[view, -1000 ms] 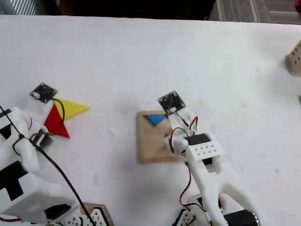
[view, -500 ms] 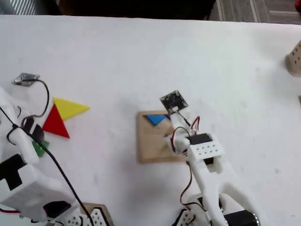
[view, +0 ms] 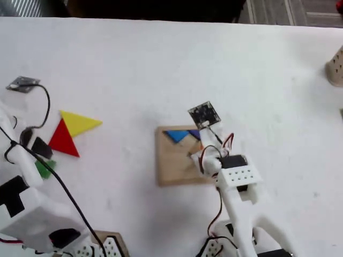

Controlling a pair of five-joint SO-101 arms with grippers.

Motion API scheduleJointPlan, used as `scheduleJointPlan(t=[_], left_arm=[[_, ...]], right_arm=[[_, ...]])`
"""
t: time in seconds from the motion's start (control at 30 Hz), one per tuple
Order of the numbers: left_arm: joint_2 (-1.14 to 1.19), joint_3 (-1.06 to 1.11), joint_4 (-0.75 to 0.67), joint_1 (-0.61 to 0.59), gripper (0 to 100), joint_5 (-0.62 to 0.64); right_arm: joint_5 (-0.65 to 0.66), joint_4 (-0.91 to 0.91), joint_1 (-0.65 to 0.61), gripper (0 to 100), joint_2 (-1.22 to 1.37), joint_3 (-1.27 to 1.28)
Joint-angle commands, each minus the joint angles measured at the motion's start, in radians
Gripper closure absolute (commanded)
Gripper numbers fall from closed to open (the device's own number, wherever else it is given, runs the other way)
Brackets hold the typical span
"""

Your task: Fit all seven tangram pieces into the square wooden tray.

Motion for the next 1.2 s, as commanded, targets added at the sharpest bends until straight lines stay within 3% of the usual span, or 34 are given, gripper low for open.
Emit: scheduleJointPlan(t=[0.0, 0.2, 0.73, 0.9, 1.17], left_arm=[[-0.022, 0.110, -0.137, -0.016, 72, -0.034], [-0.022, 0.338, -0.443, -0.016, 73, -0.031], [-0.051, 0.624, -0.660, -0.048, 76, -0.118], [-0.209, 0.647, -0.651, -0.097, 74, -0.123], [-0.259, 0.503, -0.446, -0.094, 73, -0.123]], right_arm=[[0.015, -0.008, 0.002, 97.9, -0.035, -0.003], [0.015, -0.008, 0.002, 97.9, -0.033, -0.003], [0.015, -0.010, 0.002, 97.9, -0.033, -0.003], [0.015, -0.010, 0.001, 97.9, -0.033, -0.003], [0.015, -0.010, 0.001, 97.9, -0.033, -0.003]])
